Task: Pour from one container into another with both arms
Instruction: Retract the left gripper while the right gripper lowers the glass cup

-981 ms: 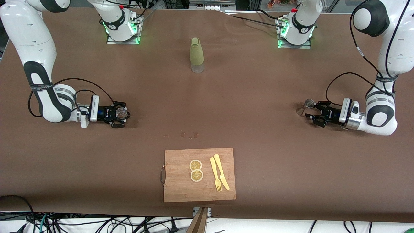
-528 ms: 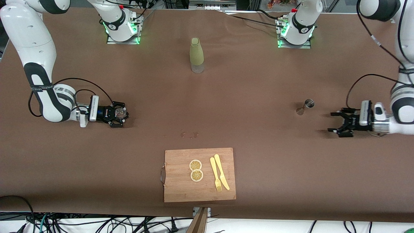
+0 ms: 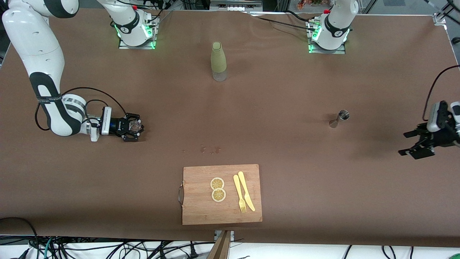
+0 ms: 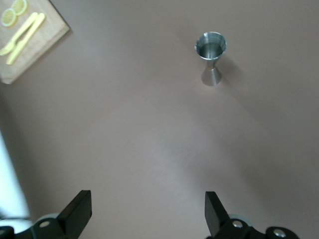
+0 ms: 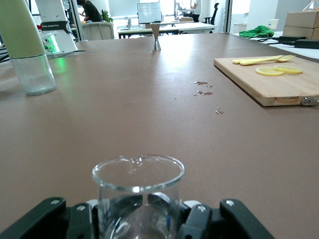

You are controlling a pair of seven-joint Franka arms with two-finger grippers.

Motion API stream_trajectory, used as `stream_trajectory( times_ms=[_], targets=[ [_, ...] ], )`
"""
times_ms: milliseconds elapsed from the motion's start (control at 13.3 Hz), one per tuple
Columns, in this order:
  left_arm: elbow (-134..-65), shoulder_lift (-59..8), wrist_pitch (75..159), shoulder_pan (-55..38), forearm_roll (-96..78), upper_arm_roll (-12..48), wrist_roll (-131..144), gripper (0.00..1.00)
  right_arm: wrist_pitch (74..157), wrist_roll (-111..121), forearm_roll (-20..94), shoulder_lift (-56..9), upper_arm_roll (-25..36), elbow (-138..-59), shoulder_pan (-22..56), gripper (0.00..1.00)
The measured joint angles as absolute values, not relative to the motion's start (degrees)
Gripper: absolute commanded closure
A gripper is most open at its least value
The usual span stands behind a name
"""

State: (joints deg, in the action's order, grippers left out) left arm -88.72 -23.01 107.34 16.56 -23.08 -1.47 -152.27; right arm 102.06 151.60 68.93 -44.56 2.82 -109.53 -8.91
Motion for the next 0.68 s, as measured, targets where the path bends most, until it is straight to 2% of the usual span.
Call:
stream_trajectory(
  times_ms=[377,453,528,603,679],
  targets=[
    [-90.5,-10.4,108.3,11.8,-10.8,-1.4,-136.5,0.0,102.4,151.6,68.9,-44.7,2.9,-109.5,-8.9,0.76],
    [-90.9,-8.8,108.3,11.4,-9.2,-1.2,-132.3,0.0,102.4,151.6,68.9,-44.8,2.9,-109.5,-8.9,0.71],
    [-91.3,-7.6,108.4,11.3,-8.0,-0.9,-127.9,0.0,102.4,151.6,68.9,-44.9,2.9,-109.5,-8.9,0.59],
    [-91.6,-6.7,108.4,11.3,-6.8,-0.4,-123.0,0.0,102.4,151.6,68.9,-45.1,3.0,-109.5,-8.9,0.54],
    [-91.7,-6.1,108.4,11.3,-5.9,0.1,-117.1,0.0,102.4,151.6,69.0,-45.2,3.1,-109.5,-8.9,0.18]
  ],
)
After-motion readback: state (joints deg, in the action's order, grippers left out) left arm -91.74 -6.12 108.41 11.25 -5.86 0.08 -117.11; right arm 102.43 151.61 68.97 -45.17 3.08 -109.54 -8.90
